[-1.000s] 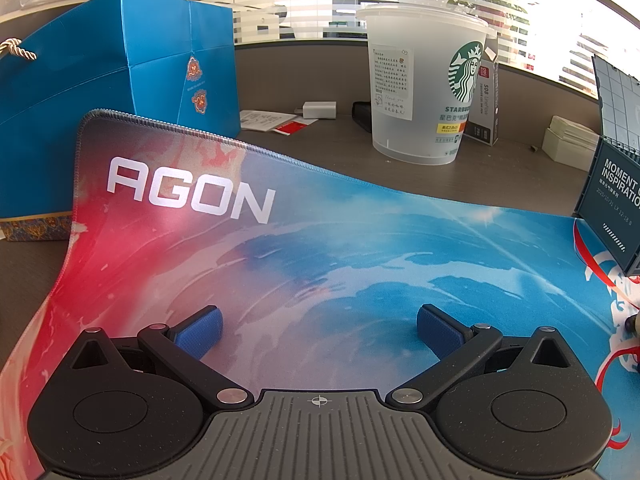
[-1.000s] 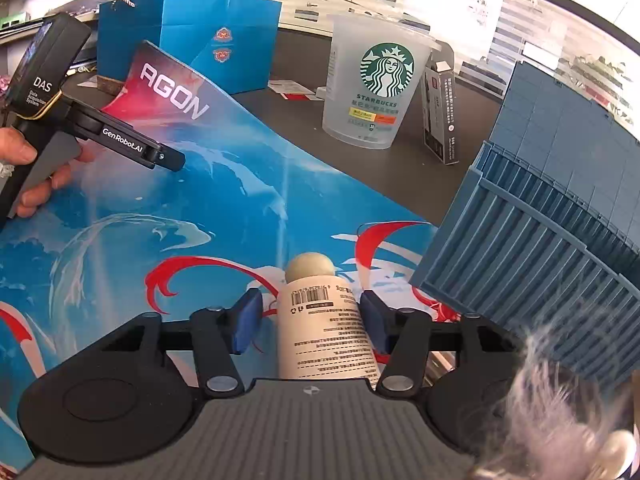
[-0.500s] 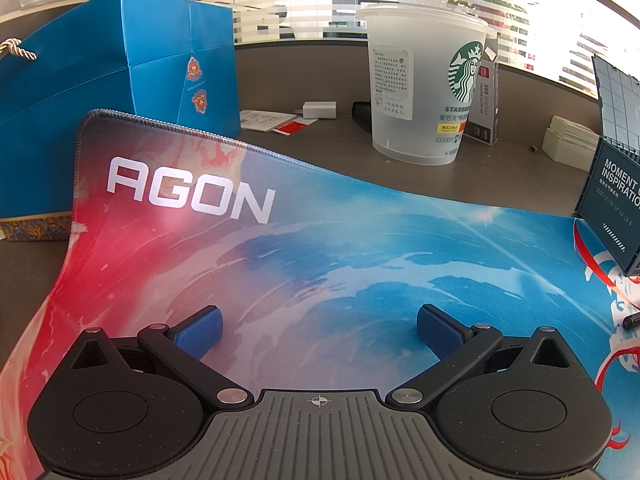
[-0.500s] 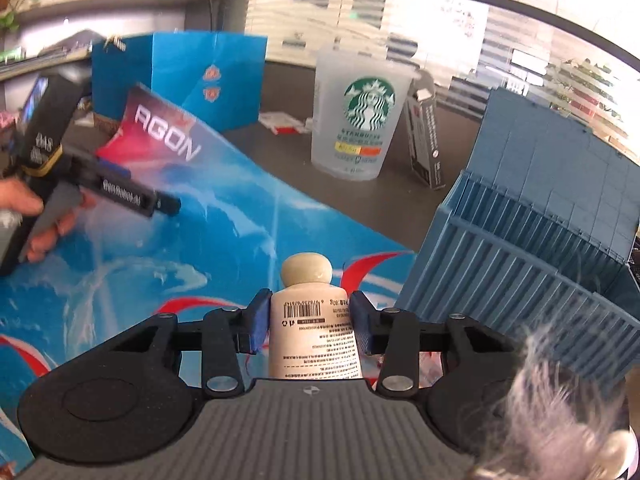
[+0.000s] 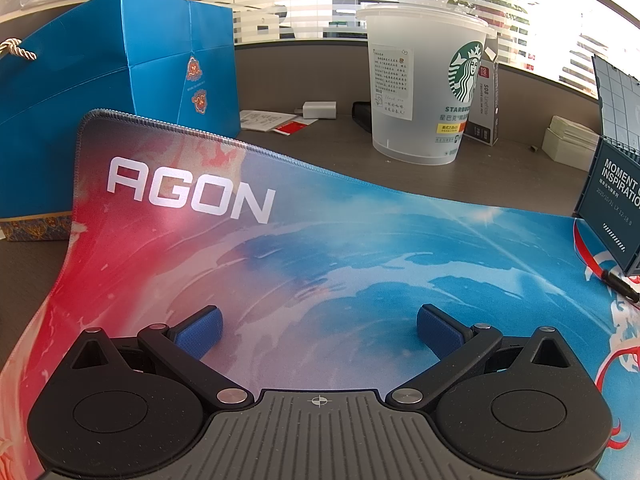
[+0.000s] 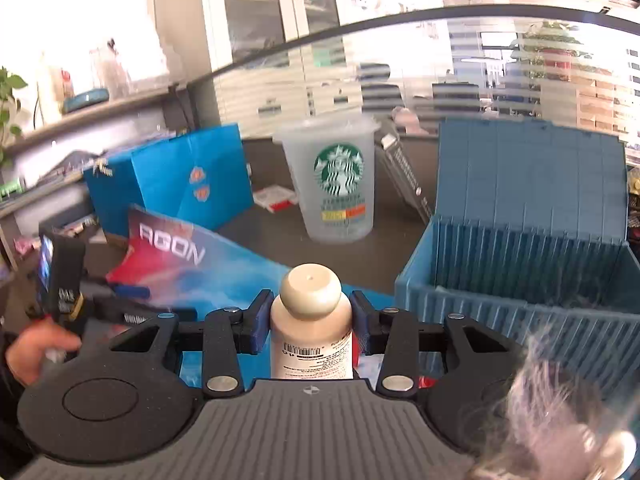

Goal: Organize rigid objects
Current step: 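Place the white lotion bottle into the blue crate with the right gripper, then lower the left gripper onto the pile and grasp the gold-capped glass bottle, then carry the glass bottle with the left gripper into the blue crate and release, then return the left gripper to the pile and grasp a black pen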

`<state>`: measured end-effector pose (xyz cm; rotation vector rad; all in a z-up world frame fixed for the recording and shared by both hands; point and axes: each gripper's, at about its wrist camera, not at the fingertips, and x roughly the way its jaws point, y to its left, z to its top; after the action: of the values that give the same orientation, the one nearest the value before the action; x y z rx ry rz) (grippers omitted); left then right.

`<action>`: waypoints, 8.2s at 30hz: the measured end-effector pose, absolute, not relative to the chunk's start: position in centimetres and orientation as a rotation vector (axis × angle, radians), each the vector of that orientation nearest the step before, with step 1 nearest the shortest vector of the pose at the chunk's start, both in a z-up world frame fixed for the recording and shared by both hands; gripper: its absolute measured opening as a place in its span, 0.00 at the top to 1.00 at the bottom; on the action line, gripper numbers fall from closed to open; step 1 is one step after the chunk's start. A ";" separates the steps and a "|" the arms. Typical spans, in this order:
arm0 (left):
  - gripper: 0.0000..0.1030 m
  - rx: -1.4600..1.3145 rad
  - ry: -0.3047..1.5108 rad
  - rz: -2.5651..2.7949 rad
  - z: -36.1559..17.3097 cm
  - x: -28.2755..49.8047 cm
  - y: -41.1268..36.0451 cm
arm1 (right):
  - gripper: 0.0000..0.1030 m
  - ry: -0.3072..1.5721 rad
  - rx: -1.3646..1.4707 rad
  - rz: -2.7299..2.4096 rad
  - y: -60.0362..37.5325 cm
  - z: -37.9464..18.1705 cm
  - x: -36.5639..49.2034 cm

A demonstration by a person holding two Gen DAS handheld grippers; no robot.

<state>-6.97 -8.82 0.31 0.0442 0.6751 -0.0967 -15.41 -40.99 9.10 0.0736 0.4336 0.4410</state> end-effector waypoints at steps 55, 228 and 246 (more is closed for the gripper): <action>0.00 0.044 0.675 -0.096 0.4 -7.0 -8.8 | 0.63 1.104 -0.566 0.213 -43.0 7.9 3.6; 0.12 0.778 0.771 -1.359 9.4 3.7 -41.7 | 0.00 0.400 0.664 0.255 -60.3 -0.5 -28.8; 0.00 0.511 0.445 -1.190 6.1 -15.0 -27.0 | 0.00 0.405 0.663 0.242 -60.2 -0.6 -28.7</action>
<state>-15.03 -27.04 6.15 0.5109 0.4448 -1.1900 -28.72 -60.17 -0.59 0.6630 0.4048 0.2422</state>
